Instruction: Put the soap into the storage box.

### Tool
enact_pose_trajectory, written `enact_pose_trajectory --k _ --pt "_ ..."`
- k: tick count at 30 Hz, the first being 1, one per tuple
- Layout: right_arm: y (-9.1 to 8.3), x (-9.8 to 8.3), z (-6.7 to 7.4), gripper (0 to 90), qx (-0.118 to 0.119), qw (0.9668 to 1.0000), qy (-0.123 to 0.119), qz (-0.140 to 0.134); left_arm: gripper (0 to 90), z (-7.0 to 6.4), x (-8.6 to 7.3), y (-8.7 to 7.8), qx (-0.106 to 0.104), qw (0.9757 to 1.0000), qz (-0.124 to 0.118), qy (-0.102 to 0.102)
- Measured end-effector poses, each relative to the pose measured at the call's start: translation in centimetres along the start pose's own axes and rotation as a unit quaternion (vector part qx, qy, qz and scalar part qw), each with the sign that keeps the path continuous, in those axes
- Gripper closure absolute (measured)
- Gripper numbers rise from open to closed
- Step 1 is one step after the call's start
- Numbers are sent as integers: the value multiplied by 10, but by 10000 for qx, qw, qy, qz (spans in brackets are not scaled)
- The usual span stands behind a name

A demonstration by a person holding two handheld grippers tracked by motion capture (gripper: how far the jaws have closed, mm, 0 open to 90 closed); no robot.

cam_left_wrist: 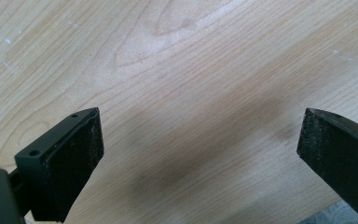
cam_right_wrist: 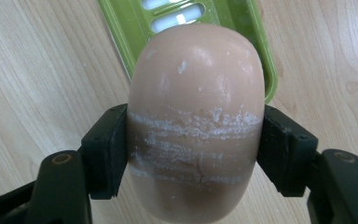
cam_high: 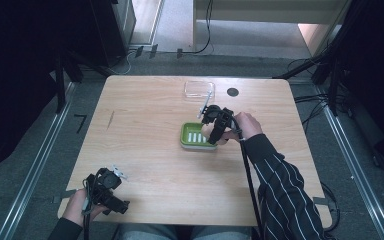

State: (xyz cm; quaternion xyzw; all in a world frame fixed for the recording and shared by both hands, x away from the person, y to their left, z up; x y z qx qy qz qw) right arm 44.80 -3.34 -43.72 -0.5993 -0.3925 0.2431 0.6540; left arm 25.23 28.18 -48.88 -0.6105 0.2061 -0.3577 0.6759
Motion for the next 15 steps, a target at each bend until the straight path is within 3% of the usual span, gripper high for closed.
enact_pose_trajectory --k 15 --pt "8 16 2 334 -3 9995 -329 -4 8 0 -5 -2 6 10000 -4 -62"
Point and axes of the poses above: each handheld gripper's, and its own axes: y roughly forward along the jaws, x roughly out of its top, z roughly to its left, the point moved 4 cm from there along y, roughly forward along the jaws, and after that the axes turned 11 degrees about y, right-handed, at the moved point
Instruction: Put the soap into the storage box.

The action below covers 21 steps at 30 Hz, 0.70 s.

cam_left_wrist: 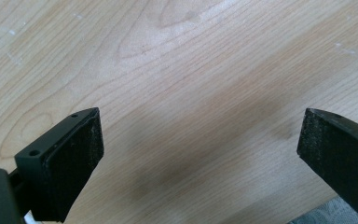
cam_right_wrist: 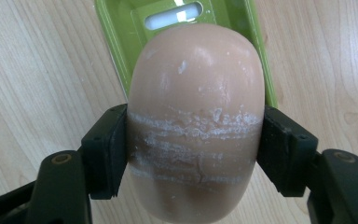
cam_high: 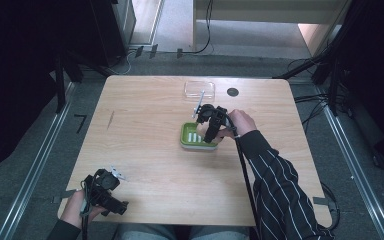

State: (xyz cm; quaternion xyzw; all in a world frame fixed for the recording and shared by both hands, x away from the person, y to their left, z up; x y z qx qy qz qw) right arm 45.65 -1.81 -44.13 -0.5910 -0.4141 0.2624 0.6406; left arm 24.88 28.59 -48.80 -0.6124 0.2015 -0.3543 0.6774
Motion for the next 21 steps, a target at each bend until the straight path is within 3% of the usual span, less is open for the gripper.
enact_pose_trajectory --k 21 --pt "14 17 -3 334 70 9993 -370 -17 8 1 -2 0 21 10000 -40 -52"
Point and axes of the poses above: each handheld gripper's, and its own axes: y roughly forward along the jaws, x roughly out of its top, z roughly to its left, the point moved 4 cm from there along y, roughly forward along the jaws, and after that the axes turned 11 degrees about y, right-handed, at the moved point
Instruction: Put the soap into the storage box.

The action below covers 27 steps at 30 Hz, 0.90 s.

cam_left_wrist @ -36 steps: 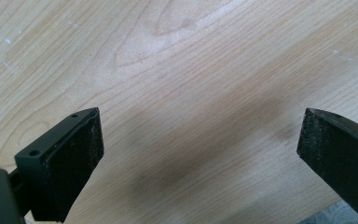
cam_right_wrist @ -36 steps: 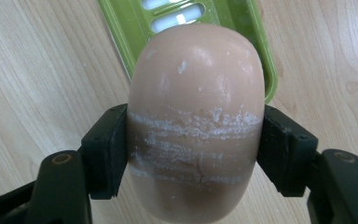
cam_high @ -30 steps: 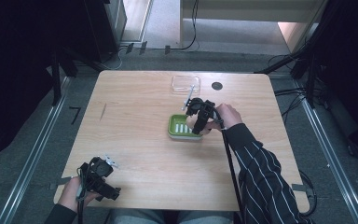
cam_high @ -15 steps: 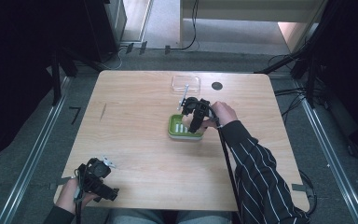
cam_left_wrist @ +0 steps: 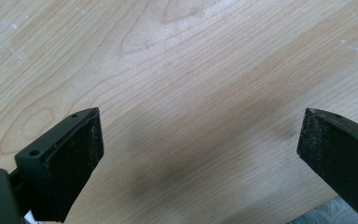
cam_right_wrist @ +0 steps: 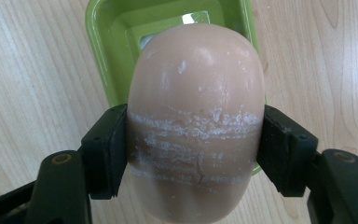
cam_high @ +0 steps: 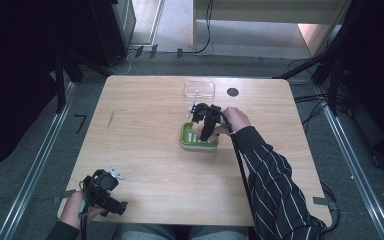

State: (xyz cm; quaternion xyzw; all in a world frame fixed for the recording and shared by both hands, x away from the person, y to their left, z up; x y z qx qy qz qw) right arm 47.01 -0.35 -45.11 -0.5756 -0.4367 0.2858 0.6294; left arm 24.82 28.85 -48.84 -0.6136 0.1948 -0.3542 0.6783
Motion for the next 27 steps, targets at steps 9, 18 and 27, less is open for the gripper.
enact_pose_trajectory --k 9,18,27 --pt "10 5 -2 334 31 10000 -47 1 8 0 0 0 1 10000 3 -7" --pt "17 10 2 334 45 9999 -141 49 8 0 0 0 -11 10000 9 -13" --pt "24 10 0 334 30 9999 -137 90 8 0 0 0 -11 10000 11 -9"
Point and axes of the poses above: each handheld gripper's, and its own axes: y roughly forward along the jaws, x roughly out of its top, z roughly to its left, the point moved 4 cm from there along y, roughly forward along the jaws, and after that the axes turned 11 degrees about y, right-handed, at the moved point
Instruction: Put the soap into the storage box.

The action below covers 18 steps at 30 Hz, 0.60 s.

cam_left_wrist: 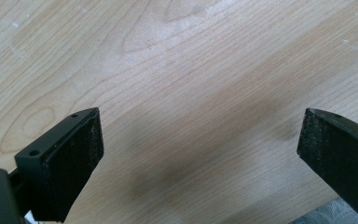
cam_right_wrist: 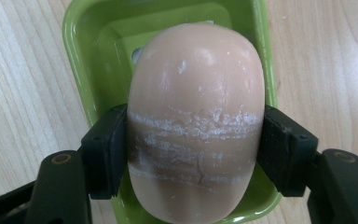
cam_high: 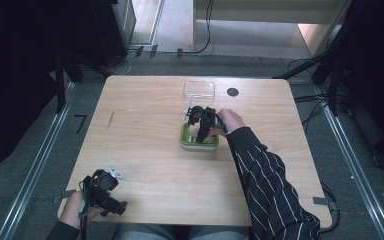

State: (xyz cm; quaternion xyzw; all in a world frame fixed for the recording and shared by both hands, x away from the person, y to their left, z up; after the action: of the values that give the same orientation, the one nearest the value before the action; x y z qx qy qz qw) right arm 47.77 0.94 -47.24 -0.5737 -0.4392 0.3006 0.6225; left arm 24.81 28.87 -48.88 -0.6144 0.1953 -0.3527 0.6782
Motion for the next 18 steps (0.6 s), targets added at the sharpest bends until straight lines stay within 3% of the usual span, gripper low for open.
enact_pose_trajectory --k 18 --pt "7 0 1 331 -37 10000 -5 1 8 0 1 0 14 10000 -25 12"
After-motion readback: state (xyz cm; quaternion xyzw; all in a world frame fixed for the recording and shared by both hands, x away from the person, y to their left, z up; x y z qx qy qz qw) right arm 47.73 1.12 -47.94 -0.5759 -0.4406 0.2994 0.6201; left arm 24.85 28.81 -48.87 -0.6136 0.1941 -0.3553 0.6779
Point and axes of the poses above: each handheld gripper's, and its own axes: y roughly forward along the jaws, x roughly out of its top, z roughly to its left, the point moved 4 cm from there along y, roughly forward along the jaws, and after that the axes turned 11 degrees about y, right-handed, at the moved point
